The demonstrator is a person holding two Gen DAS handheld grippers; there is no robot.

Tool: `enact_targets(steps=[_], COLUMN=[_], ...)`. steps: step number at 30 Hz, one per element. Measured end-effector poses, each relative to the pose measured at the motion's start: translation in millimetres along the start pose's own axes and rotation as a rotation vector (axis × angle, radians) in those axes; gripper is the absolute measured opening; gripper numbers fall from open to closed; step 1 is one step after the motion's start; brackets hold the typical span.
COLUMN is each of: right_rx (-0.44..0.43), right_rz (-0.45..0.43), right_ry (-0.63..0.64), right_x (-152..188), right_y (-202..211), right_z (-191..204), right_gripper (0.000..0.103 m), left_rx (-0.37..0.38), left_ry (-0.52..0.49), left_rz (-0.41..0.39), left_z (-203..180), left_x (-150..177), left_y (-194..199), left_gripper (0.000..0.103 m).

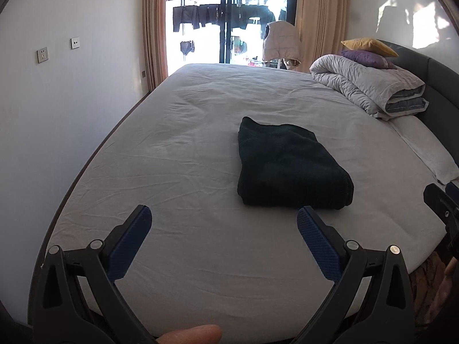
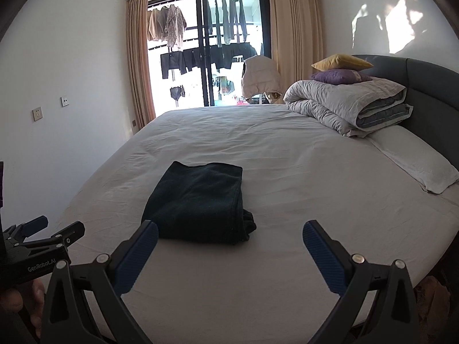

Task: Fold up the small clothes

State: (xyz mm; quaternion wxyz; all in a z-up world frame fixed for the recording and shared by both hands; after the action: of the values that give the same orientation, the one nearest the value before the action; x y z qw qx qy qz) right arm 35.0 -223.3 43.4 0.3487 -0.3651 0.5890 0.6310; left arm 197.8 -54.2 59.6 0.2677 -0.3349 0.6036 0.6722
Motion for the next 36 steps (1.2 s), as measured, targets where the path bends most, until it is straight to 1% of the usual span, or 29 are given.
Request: enact_targets(steps=[6, 11, 18, 36], right_rx=[-0.005, -0.004, -0.011, -0.01], right_rz=[0.051, 0.061, 0.088, 0.103], right_ry=[0.002, 0.007, 0.015, 0.0], right_x=[7, 7, 8, 9], right_y=[-12, -15, -25, -31], right_z=[5, 9, 13, 10], right_gripper=[0.103, 0.103, 0.103, 0.103], left_rx=[-0.006, -0.009, -0.012, -0.029], left_ry=[-0.001, 0.002, 0.009, 0.016], left_rz=[0.036, 0.054, 0.072, 0.115], left_z=[0, 6, 11, 13], left_x=[4, 3, 2, 3], left_y=[-25, -36, -45, -62], left_gripper=[0.103, 0.103, 0.103, 0.103])
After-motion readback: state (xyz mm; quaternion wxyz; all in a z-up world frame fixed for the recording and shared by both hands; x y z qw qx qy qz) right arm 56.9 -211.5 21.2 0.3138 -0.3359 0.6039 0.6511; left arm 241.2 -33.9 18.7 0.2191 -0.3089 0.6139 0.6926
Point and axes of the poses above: each gripper's, at about its wrist camera, not at the fingertips, and y roughly against the way its jaws point, z to its left, x to its underside, the point moved 1 cm from there along -y, roughly the way its jaws point, and after that the axes turned 8 degrees about -x, right-handed, at the moved point
